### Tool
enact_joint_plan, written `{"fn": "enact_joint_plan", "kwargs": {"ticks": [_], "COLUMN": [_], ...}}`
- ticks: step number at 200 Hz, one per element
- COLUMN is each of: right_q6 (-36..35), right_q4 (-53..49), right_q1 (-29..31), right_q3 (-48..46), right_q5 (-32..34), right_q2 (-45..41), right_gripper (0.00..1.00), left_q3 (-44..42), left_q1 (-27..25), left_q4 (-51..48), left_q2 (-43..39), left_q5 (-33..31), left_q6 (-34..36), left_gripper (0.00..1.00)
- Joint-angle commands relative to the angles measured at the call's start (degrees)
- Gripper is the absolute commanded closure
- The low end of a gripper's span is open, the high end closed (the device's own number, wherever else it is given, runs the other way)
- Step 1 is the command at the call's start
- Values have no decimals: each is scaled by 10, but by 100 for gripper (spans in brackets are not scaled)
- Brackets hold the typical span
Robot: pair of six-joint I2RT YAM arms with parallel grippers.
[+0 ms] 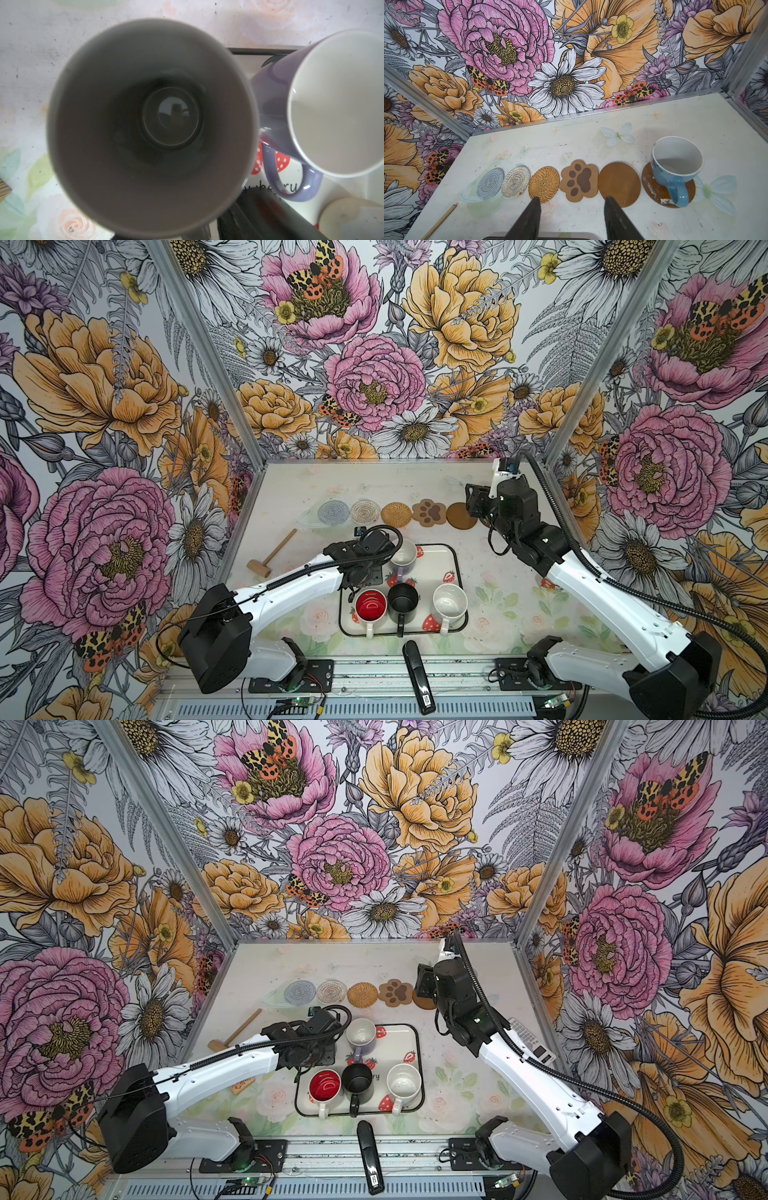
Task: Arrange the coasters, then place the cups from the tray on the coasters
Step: 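Lower the left gripper onto the grey mug rim on the tray and close it, then lift the grey mug with the left gripper and carry it toward the grey coaster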
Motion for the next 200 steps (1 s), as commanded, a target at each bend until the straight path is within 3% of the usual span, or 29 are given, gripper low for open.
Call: {"fn": "enact_joint_plan", "kwargs": {"ticks": [1,143,200], "right_q6": [3,1,1], "right_q4": [9,15,15], "right_q1": [1,0,-1], "right_q3": [2,4,4], "right_q5": [-9,-16,-18], "right_q2": [8,22,28], "right_gripper": [48,48,49], "left_q3": [-14,-12,-2], "left_q1": [16,25,22], "left_q4": [11,23,27], "left_q2": [-1,13,5], "left_q5": [-26,-44,-50], "left_q6": [10,24,29], "left_gripper": [55,75,100]}}
